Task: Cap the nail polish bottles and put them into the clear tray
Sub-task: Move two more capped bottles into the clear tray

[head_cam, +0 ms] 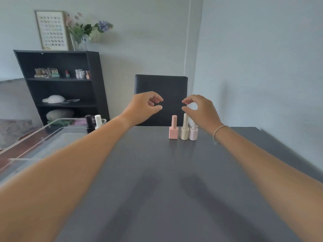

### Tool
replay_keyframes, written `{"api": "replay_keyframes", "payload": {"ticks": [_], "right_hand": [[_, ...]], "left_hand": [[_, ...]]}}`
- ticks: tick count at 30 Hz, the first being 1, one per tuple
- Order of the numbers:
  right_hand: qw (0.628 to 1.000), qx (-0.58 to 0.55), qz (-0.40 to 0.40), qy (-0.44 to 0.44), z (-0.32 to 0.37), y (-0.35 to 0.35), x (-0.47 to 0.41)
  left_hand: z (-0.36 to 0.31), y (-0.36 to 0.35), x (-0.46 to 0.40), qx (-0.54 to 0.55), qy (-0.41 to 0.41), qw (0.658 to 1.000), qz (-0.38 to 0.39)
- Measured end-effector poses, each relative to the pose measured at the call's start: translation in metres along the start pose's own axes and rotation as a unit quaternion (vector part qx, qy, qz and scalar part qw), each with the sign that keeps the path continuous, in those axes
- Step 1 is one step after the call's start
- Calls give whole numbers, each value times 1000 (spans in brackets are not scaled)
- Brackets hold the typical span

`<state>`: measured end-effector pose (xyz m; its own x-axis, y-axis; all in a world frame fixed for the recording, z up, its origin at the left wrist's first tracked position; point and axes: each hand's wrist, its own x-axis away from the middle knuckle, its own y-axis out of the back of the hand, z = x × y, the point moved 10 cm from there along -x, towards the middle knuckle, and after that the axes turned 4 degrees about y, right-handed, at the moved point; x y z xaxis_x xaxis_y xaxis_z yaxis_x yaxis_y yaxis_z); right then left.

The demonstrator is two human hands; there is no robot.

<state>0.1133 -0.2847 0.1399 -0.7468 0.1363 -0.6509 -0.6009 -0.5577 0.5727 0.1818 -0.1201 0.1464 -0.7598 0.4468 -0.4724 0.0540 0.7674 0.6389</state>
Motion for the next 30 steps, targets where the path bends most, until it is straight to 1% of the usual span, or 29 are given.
{"api": "replay_keyframes", "payload": {"ticks": [4, 10, 15, 21, 25, 30], "right_hand": [[1000, 9, -9, -26, -34, 20, 10], [999, -4, -12, -48, -67, 16, 20], [997, -40, -27, -52, -79, 10, 21], [997, -57, -22, -47, -80, 1, 21], [997, -62, -18, -47, -81, -4, 20], [997, -56, -32, -45, -82, -6, 17]], "left_hand": [[-18, -44, -8, -15, -15, 999, 41], [-28, -92, -20, -35, -31, 996, 82], [-26, -106, -28, -35, -29, 996, 75], [-20, -106, -34, -45, -32, 997, 47], [-13, -109, -36, -27, -16, 998, 48], [-11, -110, -37, 5, -1, 1000, 30]]}}
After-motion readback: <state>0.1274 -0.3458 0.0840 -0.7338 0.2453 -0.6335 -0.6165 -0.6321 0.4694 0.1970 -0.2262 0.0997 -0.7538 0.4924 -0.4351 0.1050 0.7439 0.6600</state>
